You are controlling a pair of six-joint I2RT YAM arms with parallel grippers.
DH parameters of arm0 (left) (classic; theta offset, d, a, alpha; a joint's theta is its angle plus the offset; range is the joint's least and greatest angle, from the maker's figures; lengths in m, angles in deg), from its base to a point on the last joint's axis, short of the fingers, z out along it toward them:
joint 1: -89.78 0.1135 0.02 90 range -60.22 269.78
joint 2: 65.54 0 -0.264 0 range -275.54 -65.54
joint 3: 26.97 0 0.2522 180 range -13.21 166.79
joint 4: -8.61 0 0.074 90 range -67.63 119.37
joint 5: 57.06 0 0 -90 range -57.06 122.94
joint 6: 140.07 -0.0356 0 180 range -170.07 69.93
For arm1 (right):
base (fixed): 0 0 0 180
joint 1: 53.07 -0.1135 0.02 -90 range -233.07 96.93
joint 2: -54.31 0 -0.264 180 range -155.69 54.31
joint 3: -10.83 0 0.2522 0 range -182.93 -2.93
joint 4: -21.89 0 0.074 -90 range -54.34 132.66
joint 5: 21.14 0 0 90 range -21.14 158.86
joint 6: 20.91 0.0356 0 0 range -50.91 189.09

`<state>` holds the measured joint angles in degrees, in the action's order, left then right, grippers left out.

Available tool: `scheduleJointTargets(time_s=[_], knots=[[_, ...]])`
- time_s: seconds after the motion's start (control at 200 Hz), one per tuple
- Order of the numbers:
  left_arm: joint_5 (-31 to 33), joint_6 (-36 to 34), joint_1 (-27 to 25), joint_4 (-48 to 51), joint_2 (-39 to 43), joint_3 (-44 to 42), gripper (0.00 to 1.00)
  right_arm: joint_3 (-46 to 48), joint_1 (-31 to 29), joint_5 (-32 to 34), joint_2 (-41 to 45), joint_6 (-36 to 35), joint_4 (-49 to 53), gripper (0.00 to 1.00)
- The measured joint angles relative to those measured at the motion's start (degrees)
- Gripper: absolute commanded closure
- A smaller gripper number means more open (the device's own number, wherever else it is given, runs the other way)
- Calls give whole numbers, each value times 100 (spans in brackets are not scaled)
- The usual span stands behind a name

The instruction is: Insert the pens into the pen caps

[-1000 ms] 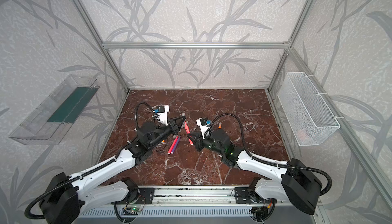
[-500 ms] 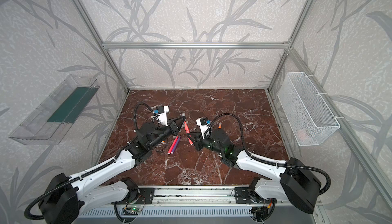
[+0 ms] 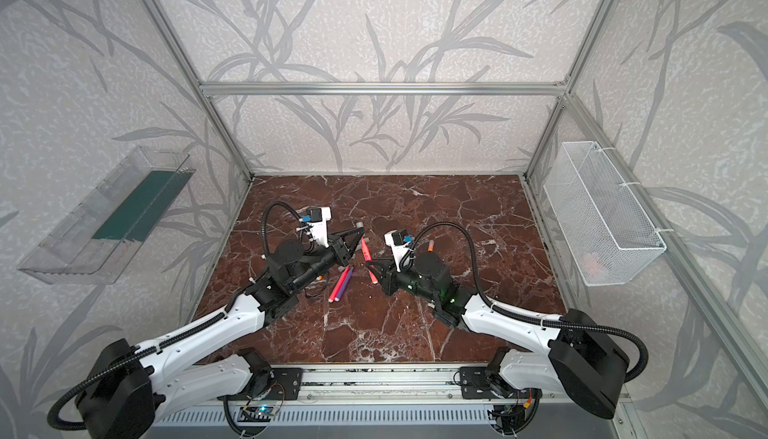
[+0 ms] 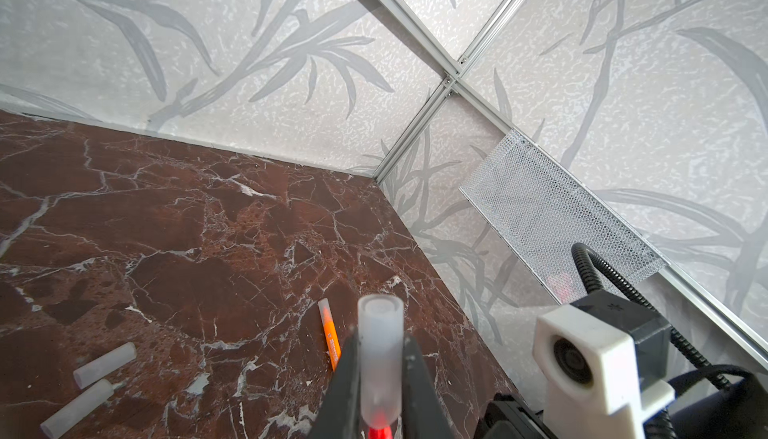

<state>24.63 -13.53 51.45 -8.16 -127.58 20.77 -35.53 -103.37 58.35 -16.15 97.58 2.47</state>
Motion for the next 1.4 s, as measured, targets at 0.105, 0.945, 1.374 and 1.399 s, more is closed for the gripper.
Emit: scheduleJointTargets(time_s=[0.105,0.945,1.374,1.399], knots=[[-22,13,0,-15,-4,0,100,0,0,33,4,0,0,100],[-39,376,-164,-813,-229,-162,100,70,-4,310,105,59,-247,100],[737,361,-568,-748,-337,-160,100,76,-35,599,-2,144,-411,100],[769,348,-570,-708,-337,-160,100,79,-33,614,-2,146,-413,100]])
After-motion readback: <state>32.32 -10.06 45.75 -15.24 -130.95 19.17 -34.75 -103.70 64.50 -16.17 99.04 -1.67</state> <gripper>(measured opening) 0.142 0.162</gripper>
